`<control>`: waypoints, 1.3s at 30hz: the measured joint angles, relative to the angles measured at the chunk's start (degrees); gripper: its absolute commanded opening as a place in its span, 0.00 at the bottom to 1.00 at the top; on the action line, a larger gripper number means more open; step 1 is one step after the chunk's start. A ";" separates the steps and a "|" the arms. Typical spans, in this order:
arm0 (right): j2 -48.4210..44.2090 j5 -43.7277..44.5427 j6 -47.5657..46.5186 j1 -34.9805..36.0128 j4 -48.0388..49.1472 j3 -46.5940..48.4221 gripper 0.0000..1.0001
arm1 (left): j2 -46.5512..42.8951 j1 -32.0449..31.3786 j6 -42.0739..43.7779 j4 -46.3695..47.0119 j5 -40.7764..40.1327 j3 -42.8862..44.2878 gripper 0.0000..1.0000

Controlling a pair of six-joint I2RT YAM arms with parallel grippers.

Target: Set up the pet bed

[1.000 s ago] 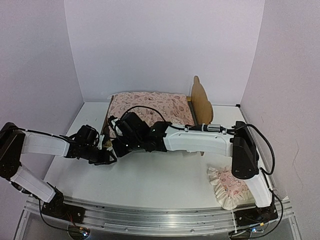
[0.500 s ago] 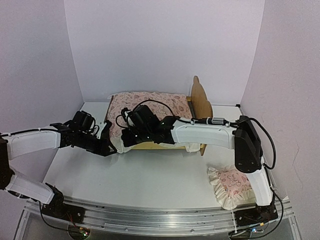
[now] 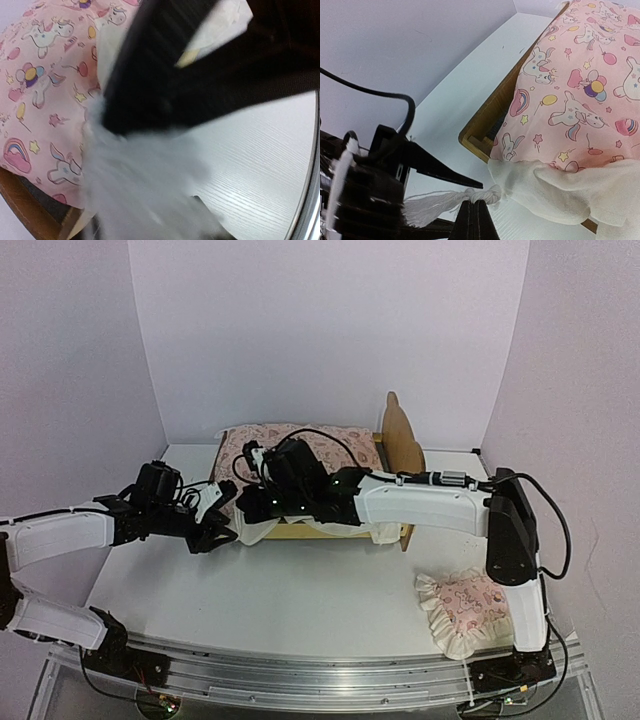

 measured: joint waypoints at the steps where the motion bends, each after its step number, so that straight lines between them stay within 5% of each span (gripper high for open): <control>1: -0.01 -0.13 0.10 0.00 0.03 -0.27 0.00 | 0.34 0.00 -0.12 1.20 -0.18 0.19 0.44; 14: -0.79 -0.72 0.83 0.00 1.77 -1.50 0.00 | 4.10 0.00 -3.05 10.60 -1.59 0.77 0.01; 23: -4.43 -0.58 1.16 -1.06 3.40 -8.73 0.00 | 3.19 0.41 -1.85 8.15 -5.20 1.56 0.00; 33: -10.81 0.78 2.25 -4.81 3.21 -19.80 0.00 | -7.36 2.27 7.92 -1.64 -1.80 1.51 0.00; 39: -10.81 -8.36 -0.14 -4.44 2.97 -22.24 0.00 | -7.53 2.85 11.79 -5.54 -0.96 1.51 0.00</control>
